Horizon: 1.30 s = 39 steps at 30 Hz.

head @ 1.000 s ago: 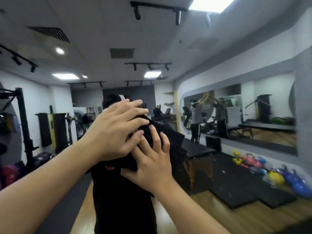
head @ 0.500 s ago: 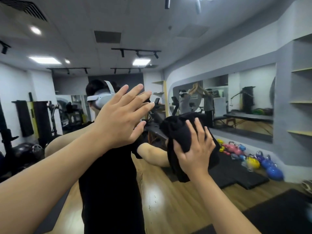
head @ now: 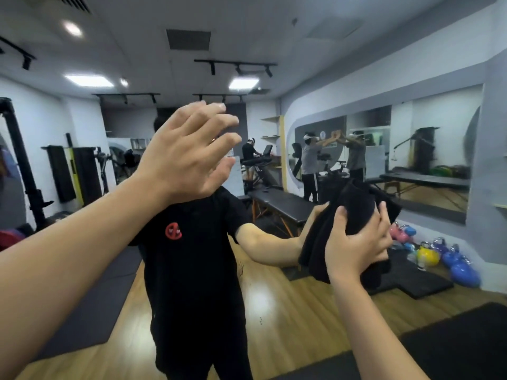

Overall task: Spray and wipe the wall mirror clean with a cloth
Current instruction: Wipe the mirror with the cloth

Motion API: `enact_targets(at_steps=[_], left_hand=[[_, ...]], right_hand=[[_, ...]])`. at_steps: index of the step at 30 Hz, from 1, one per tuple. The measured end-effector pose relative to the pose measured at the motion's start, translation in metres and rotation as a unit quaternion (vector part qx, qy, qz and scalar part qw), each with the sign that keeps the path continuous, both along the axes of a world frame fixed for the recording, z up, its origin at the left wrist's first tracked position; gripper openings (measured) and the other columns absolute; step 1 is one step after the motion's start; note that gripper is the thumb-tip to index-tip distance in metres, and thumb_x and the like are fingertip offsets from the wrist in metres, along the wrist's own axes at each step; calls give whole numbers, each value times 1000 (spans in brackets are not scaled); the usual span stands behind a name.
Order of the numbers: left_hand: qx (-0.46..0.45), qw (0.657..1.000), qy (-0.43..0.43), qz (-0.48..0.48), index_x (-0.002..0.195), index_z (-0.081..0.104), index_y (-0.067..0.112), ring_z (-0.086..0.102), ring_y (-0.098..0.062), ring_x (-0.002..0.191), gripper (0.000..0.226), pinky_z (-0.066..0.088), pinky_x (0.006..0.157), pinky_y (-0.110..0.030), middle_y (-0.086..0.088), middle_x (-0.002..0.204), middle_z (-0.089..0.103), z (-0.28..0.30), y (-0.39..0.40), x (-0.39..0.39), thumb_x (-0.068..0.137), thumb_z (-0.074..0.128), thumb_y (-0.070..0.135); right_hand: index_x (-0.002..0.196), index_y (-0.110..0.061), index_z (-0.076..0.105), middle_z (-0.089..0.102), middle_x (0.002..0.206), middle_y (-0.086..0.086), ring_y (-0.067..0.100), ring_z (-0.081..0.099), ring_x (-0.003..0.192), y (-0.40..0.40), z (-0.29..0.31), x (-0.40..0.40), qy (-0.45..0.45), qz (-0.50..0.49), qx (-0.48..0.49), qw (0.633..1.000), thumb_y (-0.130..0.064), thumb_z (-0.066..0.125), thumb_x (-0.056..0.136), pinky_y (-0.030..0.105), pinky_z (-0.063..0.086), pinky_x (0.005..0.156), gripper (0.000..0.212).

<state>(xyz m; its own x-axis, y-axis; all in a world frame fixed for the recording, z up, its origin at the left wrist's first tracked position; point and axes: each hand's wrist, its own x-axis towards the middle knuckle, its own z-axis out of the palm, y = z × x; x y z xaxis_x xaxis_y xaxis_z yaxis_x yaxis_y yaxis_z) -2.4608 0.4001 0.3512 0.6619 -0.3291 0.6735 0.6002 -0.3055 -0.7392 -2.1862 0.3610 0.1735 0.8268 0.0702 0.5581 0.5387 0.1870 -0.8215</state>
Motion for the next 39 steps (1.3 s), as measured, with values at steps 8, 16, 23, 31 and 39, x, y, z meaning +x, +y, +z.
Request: enact_targets(at_steps=[8,16,23,31,39], left_hand=[[-46,997,65,-5,62,45,15,46,-27,55,36,25,50,-29,-3,60,47,-4,-2,-7,96,51,23],[-82,993,79,41,58,40,18,44,-27,47,38,16,54,-26,2,53,39,-3,-4,-7,93,52,22],[-89,994,58,-7,79,55,12,32,-21,51,29,20,52,-27,1,59,51,-5,-3,-8,95,54,36],[10,998,53,21,114,67,13,54,-31,87,42,38,76,-43,-8,101,62,-3,6,-4,100,57,52],[5,999,37,30,114,70,16,50,-29,87,52,38,75,-43,-6,100,62,-3,8,-3,97,58,63]], right_hand=[[146,-28,48,36,161,-4,37,31,145,-1,-42,-148,-159,24,-34,986,-59,56,83,57,23,111,71],[148,-31,46,38,159,0,40,33,144,-5,-90,-194,-383,21,-80,920,-74,33,93,58,28,111,71],[145,-28,49,42,156,0,37,40,140,-1,-85,-112,-356,7,-39,934,-72,44,88,54,31,105,72],[143,-21,51,39,155,-3,36,38,132,-5,-58,10,-111,10,-14,994,-61,50,89,56,28,108,67],[139,-19,49,37,155,-9,37,36,134,2,-52,31,23,7,11,1000,-60,50,90,57,23,111,64]])
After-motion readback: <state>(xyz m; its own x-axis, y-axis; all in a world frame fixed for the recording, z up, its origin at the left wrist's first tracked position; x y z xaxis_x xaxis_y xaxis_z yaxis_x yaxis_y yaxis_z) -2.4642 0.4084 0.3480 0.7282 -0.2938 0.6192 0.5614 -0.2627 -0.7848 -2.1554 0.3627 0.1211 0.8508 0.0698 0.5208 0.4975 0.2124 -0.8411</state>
